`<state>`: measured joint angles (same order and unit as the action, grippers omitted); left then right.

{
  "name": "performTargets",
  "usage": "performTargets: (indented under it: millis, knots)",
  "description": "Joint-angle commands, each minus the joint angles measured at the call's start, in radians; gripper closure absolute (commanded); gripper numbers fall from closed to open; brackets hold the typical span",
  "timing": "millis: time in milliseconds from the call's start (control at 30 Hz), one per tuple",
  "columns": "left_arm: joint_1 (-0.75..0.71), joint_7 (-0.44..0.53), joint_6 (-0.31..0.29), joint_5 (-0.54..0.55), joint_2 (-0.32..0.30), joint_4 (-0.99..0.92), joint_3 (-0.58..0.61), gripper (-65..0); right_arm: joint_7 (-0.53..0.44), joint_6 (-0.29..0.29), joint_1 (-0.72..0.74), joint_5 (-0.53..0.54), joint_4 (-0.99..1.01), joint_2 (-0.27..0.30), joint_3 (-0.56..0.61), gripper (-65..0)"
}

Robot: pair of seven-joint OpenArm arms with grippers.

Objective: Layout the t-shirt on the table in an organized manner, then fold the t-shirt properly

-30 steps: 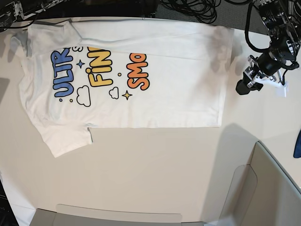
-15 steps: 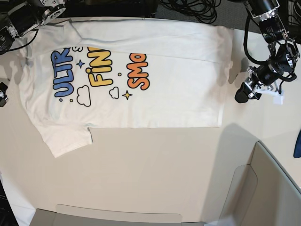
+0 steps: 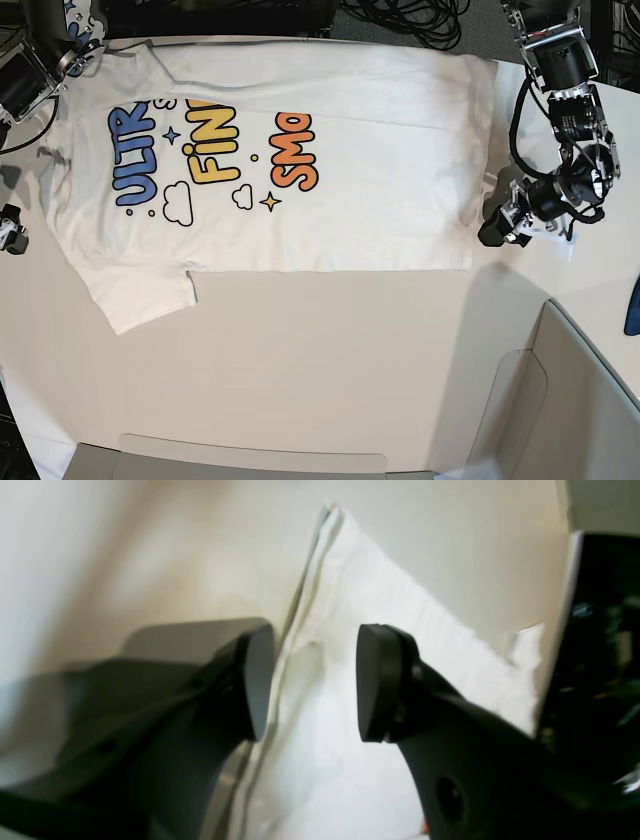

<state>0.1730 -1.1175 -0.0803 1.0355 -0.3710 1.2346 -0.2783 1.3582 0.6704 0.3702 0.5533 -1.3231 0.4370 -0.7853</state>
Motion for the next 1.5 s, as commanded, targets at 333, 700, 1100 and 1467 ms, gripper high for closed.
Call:
performTargets:
  millis: [333,700,1100,1467]
  knots:
    - [0.093,0.15,-0.082,-0.191,-0.02,-0.129,0.121,-26.7,-0.013,0.028,0.066,0.009,0.078,0.047,0.056,-24.4]
    - [0.095,0.159,-0.204,-0.225,-0.006,-0.195,0.119,-26.7,-0.013,0.028,0.068,0.011,0.078,0.039,0.056,-24.4]
    - [0.096,0.124,-0.209,-0.223,0.03,-0.194,0.121,-26.5,-0.013,0.028,0.066,0.011,0.078,0.035,0.056,-24.4]
    - [0.129,0.104,-0.27,-0.231,0.048,-0.194,0.121,-2.0,-0.013,0.028,0.066,0.004,0.078,0.006,0.056,-24.4]
